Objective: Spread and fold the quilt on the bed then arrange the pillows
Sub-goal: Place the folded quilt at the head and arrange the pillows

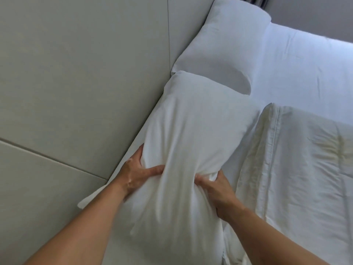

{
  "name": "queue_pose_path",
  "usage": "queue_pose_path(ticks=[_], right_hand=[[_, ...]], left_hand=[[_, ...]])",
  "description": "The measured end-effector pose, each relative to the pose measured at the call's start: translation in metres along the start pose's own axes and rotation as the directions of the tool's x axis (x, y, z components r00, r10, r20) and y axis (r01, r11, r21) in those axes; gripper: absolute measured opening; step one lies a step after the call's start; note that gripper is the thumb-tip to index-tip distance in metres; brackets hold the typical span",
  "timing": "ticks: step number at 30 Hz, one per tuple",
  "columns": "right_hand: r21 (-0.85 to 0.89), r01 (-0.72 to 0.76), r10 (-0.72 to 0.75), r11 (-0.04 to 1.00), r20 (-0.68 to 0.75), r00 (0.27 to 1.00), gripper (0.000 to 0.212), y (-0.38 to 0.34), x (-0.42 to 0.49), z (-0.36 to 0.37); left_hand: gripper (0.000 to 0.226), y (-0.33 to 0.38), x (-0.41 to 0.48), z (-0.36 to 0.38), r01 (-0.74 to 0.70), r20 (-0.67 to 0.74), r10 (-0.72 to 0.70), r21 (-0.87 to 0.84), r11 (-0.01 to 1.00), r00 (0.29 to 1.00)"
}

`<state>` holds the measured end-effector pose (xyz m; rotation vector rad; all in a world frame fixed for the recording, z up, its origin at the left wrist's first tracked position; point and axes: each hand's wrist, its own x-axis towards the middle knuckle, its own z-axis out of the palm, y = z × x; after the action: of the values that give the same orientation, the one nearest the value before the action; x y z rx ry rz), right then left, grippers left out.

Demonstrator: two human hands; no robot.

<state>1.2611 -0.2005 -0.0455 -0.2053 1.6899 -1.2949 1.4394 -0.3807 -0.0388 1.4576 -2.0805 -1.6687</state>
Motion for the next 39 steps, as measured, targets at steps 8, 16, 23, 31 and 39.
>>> queue_pose_path(ticks=[8, 16, 23, 31, 39], right_hand=[[-0.007, 0.038, -0.038, 0.999, 0.038, 0.999, 0.056, -0.071, -0.114, -0.005], [0.043, 0.222, -0.225, 0.974, 0.074, 0.972, 0.070, -0.135, -0.245, -0.071], [-0.022, 0.305, -0.305, 0.952, -0.026, 0.952, 0.068, -0.159, -0.311, -0.210], [-0.052, 0.285, -0.289, 0.957, -0.211, 0.934, 0.072, -0.134, -0.421, -0.439], [-0.057, 0.181, -0.189, 0.982, -0.357, 0.915, 0.065, -0.063, -0.498, -0.643]], left_hand=[[0.113, 0.085, -0.123, -0.016, -0.097, -0.171, 0.111, 0.091, 0.991, 0.979], [0.132, 0.188, -0.250, -0.007, -0.207, -0.292, 0.263, 0.210, 0.956, 0.920], [0.106, 0.258, -0.294, 0.112, -0.348, -0.150, 0.363, 0.115, 0.930, 0.920], [0.094, 0.332, -0.367, 0.339, -0.513, 0.021, 0.513, -0.014, 0.858, 0.858], [0.087, 0.344, -0.423, 0.565, -0.476, 0.248, 0.488, -0.109, 0.872, 0.837]])
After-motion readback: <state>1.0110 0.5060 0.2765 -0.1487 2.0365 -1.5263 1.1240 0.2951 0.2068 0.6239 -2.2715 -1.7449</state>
